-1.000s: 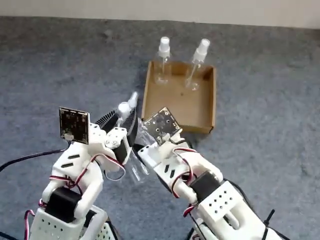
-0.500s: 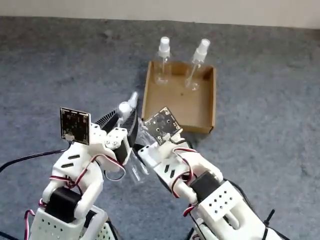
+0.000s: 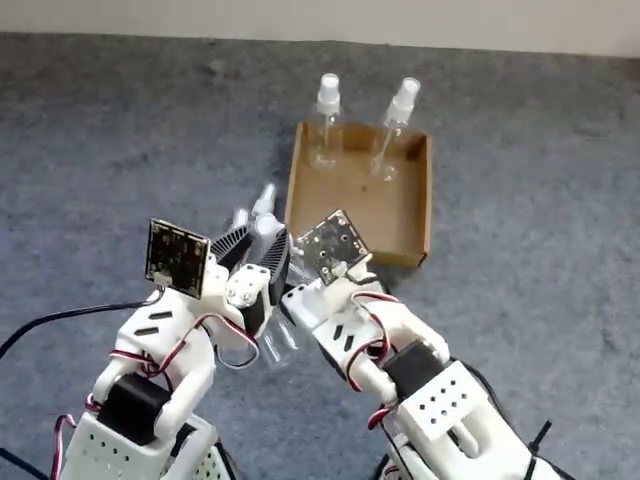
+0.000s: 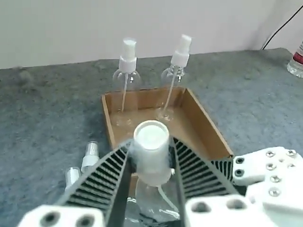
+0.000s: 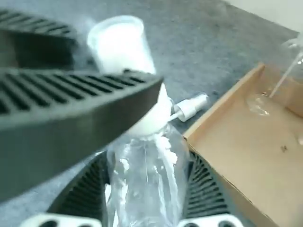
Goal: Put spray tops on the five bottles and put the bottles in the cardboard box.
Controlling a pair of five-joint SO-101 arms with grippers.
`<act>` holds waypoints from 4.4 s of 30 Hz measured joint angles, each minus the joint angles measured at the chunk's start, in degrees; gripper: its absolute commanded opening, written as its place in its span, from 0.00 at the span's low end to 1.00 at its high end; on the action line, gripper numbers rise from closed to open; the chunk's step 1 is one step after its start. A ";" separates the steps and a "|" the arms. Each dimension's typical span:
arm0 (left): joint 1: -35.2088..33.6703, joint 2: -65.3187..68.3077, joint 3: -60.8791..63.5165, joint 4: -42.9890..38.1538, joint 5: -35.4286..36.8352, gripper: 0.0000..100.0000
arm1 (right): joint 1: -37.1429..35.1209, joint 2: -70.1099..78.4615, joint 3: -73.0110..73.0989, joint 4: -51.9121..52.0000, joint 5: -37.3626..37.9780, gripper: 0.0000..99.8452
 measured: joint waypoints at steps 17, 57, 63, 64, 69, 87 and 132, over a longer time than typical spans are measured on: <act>0.53 0.53 -4.31 6.86 -0.18 0.17 | 3.34 -6.51 -0.18 -0.53 -0.09 0.00; -7.82 10.99 4.13 -14.42 -16.09 0.30 | 3.08 24.88 -45.45 32.62 -5.45 0.00; -8.70 20.66 2.29 -15.91 -16.53 0.30 | 4.48 21.19 -45.54 33.32 -3.16 0.00; -8.88 20.92 2.29 -15.91 -16.53 0.30 | 5.80 21.19 -45.54 32.88 -3.16 0.00; -9.58 21.10 2.29 -16.00 -16.62 0.30 | 16.35 23.74 -45.54 26.29 -0.35 0.00; -14.77 21.63 2.29 -16.00 -16.62 0.17 | 30.68 52.31 -45.54 3.25 1.85 0.00; -14.86 21.63 2.29 -16.00 -16.62 0.17 | 29.45 54.42 -34.37 -12.84 -1.67 0.00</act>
